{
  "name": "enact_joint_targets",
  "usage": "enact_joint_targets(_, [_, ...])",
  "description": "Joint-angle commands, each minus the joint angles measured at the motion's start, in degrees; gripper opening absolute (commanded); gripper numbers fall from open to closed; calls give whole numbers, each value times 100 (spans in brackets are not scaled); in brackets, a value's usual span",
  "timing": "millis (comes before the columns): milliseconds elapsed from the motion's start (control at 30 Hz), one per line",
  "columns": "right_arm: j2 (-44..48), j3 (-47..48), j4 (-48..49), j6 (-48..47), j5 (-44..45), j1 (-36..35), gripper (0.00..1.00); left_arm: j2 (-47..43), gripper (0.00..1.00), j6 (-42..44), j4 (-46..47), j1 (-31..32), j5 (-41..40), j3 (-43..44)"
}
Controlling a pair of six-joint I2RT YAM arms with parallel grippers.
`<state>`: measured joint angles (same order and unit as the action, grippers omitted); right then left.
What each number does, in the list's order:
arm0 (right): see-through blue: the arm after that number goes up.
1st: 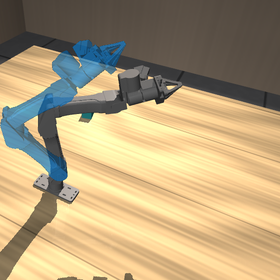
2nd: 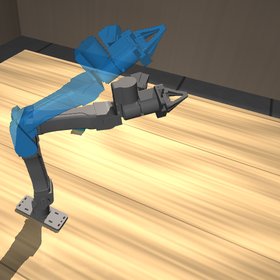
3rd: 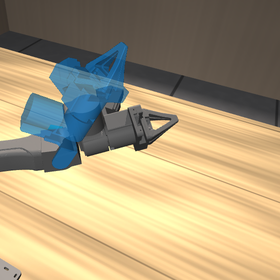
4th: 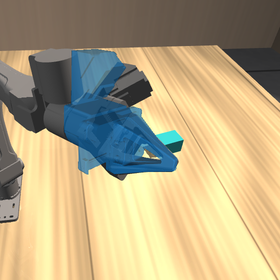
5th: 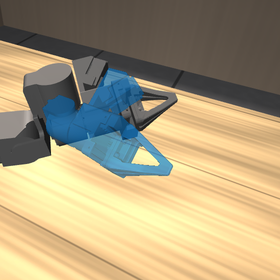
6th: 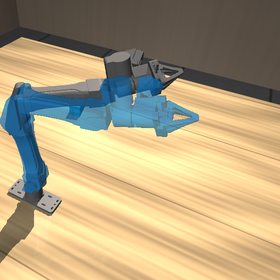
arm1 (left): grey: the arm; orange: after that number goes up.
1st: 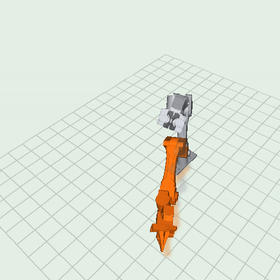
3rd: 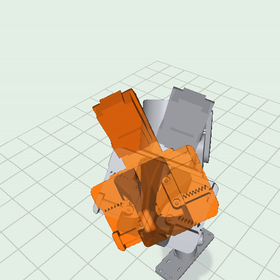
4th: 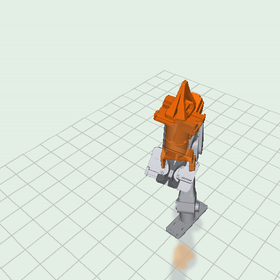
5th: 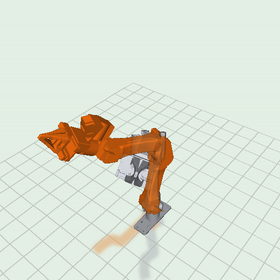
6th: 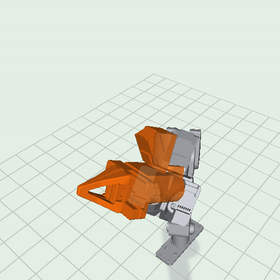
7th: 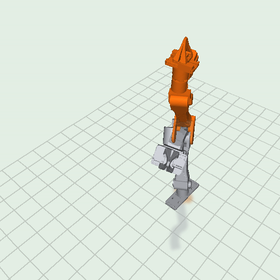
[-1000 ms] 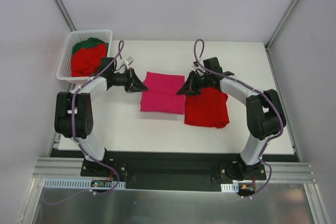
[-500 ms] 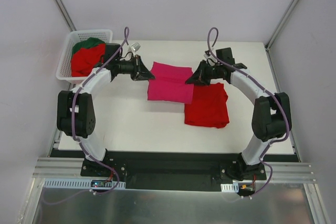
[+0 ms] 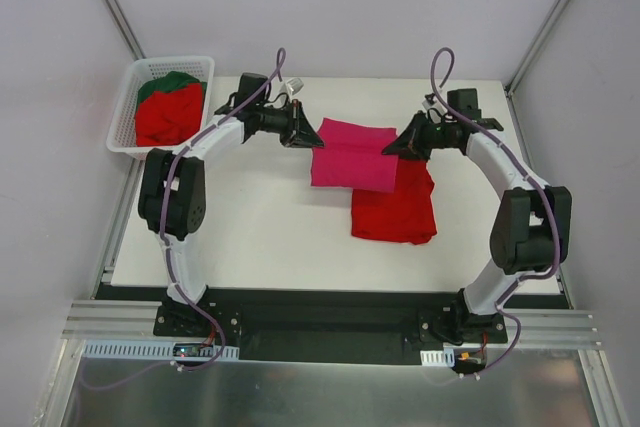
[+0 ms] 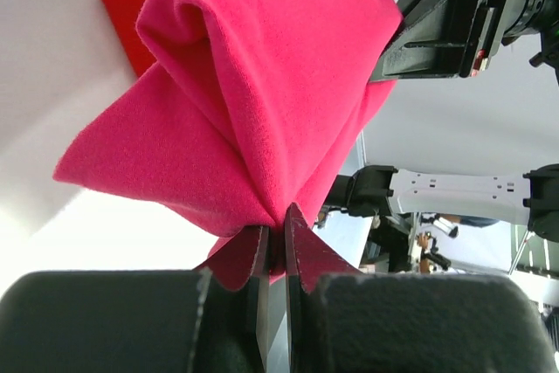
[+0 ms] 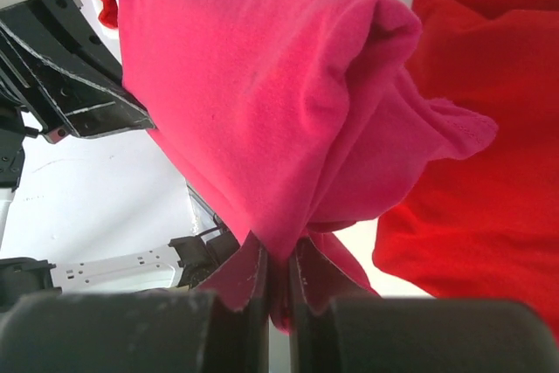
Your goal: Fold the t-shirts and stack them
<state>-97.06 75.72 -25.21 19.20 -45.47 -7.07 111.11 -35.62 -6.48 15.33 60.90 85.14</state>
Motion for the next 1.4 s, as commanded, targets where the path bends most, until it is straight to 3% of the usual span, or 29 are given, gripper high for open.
enact_joint_targets(0, [433,101,-335,-276,47,364,1,112,0,-112,50,101,-26,467])
enact_joint_targets(500, [697,-444,-406,-426,3,1067,2,921,0,-411,59,664,-8,1382])
enact_joint_targets(967, [328,-172,-511,-531,-181,1674,1,1466,0,-727,59,1024,-114,2120])
enact_joint_targets(1367, [258,-506,-564,-654,-190,1770,1,1466,0,-745,59,1226,-140,2085])
